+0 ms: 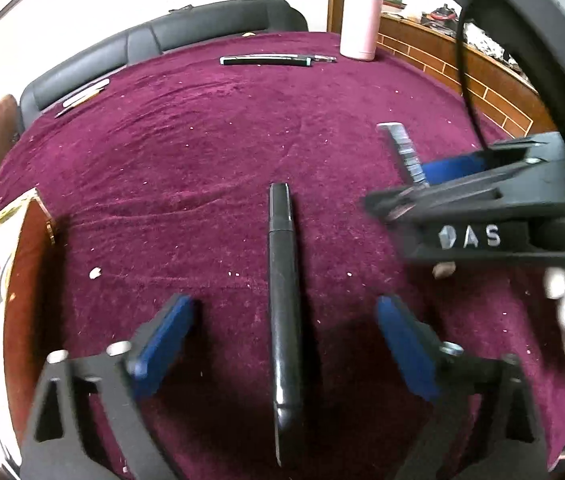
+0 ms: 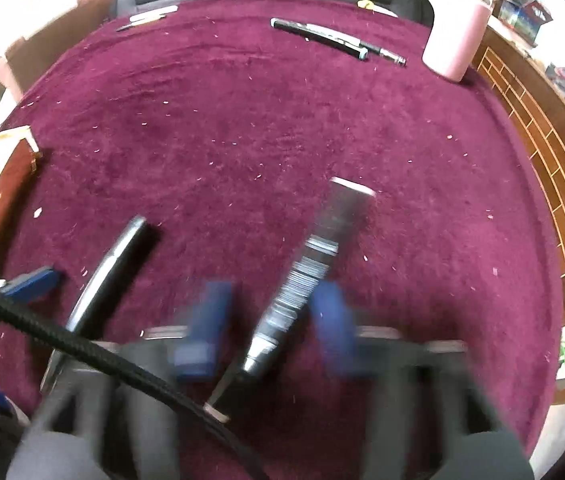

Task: Organize objects
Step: 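Carry both markers over the tray with the left and right tools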

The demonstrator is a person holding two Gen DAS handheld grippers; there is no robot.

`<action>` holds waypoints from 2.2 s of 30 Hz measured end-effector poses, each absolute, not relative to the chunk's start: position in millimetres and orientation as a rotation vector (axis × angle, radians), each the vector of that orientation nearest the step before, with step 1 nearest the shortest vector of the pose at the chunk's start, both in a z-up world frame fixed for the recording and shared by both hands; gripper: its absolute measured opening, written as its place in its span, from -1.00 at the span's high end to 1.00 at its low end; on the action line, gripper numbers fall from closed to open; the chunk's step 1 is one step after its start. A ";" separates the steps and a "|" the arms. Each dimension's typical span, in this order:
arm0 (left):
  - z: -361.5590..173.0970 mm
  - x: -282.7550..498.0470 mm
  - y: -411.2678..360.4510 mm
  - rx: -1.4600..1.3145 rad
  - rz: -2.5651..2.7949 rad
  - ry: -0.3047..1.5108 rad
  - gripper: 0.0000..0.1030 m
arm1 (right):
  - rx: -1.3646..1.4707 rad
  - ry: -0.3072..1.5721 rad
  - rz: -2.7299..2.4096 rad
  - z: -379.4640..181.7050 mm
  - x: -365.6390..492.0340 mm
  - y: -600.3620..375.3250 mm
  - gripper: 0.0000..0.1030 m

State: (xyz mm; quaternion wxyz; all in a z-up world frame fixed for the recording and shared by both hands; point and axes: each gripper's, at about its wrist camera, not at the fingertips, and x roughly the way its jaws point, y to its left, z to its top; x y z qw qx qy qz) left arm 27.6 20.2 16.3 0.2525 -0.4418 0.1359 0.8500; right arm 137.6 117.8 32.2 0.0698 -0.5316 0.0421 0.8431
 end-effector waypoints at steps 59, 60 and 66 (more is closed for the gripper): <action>82.5 63.2 -191.6 -1.114 2.811 0.036 0.77 | -1.600 0.250 3.104 108.4 129.4 -79.4 0.75; 82.0 62.2 -196.8 -1.116 2.820 0.032 0.77 | -1.609 0.239 3.109 108.8 126.3 -86.2 0.75; 77.7 55.0 -218.4 -1.131 2.851 0.030 0.77 | -1.652 0.196 3.118 108.1 111.0 -114.5 0.74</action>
